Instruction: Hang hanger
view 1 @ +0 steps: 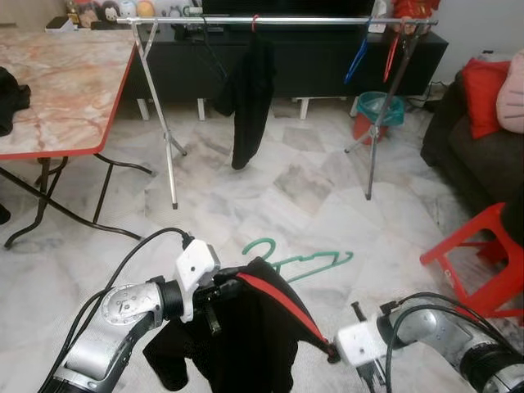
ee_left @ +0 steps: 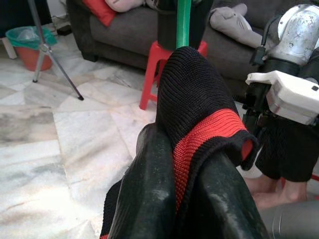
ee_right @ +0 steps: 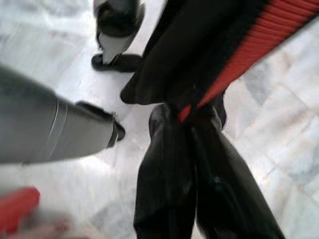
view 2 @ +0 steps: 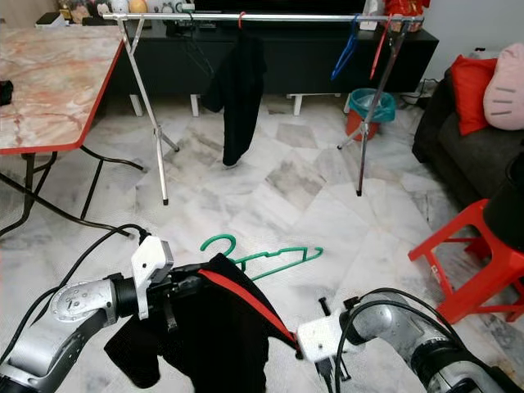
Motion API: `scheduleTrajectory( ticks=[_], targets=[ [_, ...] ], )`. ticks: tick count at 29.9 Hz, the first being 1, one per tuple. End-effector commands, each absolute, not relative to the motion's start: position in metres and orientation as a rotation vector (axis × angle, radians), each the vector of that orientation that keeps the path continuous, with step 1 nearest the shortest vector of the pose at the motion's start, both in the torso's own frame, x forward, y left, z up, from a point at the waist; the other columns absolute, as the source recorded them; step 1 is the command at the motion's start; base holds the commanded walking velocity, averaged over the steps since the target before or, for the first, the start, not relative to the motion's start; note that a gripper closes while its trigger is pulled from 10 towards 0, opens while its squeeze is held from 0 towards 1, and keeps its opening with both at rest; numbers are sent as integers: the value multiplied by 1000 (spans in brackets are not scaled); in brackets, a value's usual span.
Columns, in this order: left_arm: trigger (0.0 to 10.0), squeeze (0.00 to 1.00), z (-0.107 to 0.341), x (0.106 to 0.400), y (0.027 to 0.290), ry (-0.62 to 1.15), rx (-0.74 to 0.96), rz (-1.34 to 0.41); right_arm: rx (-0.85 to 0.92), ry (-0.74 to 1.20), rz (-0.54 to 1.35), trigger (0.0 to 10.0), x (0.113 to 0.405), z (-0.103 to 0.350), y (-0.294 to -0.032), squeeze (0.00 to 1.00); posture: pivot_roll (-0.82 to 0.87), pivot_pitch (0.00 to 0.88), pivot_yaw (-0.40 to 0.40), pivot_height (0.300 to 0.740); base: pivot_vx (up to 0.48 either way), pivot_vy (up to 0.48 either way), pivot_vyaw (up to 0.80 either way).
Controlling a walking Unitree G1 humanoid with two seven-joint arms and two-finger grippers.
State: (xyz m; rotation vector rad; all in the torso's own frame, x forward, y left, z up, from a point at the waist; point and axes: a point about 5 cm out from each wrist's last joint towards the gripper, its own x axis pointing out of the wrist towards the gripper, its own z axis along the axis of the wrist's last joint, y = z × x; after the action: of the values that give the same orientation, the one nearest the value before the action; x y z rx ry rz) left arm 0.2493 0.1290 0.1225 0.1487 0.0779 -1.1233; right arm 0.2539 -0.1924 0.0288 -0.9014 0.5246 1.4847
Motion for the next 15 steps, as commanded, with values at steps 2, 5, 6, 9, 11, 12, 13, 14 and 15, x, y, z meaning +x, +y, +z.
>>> scheduleTrajectory(
  ticks=[2,5,6,9,11,12,13,14,15],
  targets=[
    [10000,0,130,252,128,30,183,-1113,-858,560,1498,10000,246,22,-193,0,-15,44,-62,740,0,0,0],
    [10000,0,127,252,126,41,201,-1123,-845,571,1505,10000,242,19,-193,0,-16,42,-61,740,0,0,0],
    [10000,0,127,251,126,38,194,-1122,-838,562,1503,10000,242,19,-192,569,-21,41,-57,740,0,0,0],
    [10000,0,127,251,125,37,193,-1129,-813,539,1493,10000,243,22,-189,1000,-22,40,-56,740,0,0,0],
    [10000,0,128,251,125,37,192,-1133,-819,534,1498,10000,243,23,-189,1000,-22,40,-56,740,0,0,0],
    [10000,0,127,250,125,37,194,-1135,-819,534,1498,10000,243,23,-189,1000,-22,40,-56,740,0,0,0],
    [10000,0,127,250,125,38,196,-1137,-818,534,1498,10000,243,23,-189,1000,-22,40,-56,740,0,0,0],
    [10000,0,125,251,126,43,219,-1130,-849,531,1477,10000,245,23,-189,1000,-23,38,-51,740,0,0,0],
    [10000,0,124,251,127,46,231,-1130,-864,526,1465,10000,247,23,-189,1000,-24,36,-48,740,0,0,0]
  ],
)
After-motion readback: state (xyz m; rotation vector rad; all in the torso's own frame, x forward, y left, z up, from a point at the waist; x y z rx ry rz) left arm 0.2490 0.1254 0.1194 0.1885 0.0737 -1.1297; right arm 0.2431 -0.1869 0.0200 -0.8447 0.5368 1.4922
